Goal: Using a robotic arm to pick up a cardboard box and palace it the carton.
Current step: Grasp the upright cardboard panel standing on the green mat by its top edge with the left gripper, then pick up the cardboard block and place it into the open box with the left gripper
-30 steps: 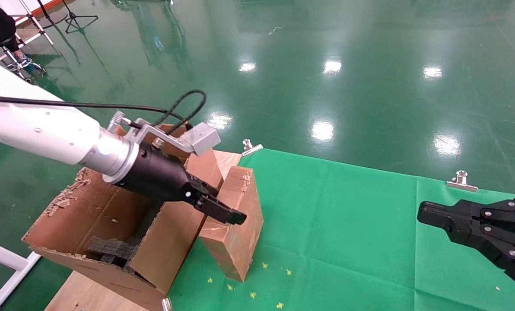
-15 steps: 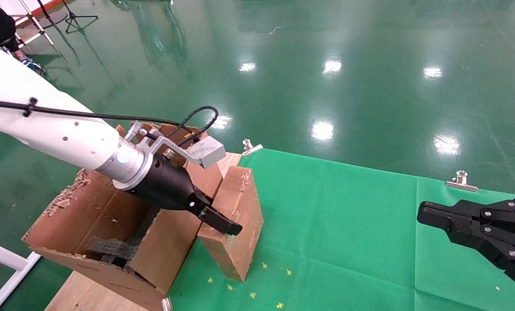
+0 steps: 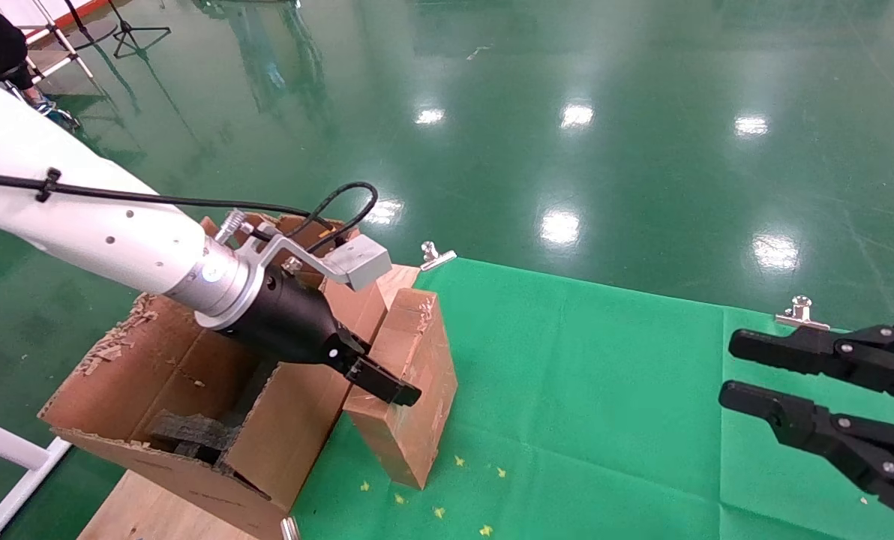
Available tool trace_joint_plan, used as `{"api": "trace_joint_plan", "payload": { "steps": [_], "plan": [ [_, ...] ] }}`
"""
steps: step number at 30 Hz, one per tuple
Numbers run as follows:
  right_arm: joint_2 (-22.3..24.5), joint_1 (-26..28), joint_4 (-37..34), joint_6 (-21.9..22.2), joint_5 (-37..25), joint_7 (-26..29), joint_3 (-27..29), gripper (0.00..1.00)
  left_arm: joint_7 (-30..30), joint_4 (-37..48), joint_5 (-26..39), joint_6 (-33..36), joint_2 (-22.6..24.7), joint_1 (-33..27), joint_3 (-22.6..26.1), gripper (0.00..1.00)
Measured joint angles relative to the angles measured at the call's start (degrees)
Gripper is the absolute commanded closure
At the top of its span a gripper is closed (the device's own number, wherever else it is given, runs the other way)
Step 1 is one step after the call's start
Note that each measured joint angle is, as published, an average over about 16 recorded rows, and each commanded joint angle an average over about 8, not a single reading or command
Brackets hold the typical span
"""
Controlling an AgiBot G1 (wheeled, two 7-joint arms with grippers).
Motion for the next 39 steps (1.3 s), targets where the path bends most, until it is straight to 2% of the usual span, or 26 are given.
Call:
{"api": "trace_joint_plan", "payload": {
  "steps": [26, 32, 39],
  "plan": [
    [0.00, 0.00, 0.00, 0.00, 0.00, 0.00, 0.00, 0.00, 0.02, 0.37, -0.29, -0.90, -0.74, -0.74, -0.79, 1.00],
    [0.00, 0.00, 0.00, 0.00, 0.00, 0.00, 0.00, 0.00, 0.54, 1.59, 0.22, -2.58, -2.09, -3.39, -2.23, 1.00],
    [0.00, 0.00, 0.00, 0.00, 0.00, 0.00, -0.01, 0.00, 2.91, 6.02, 0.97, -4.97, -4.61, -9.45, -5.50, 1.00]
  ]
}}
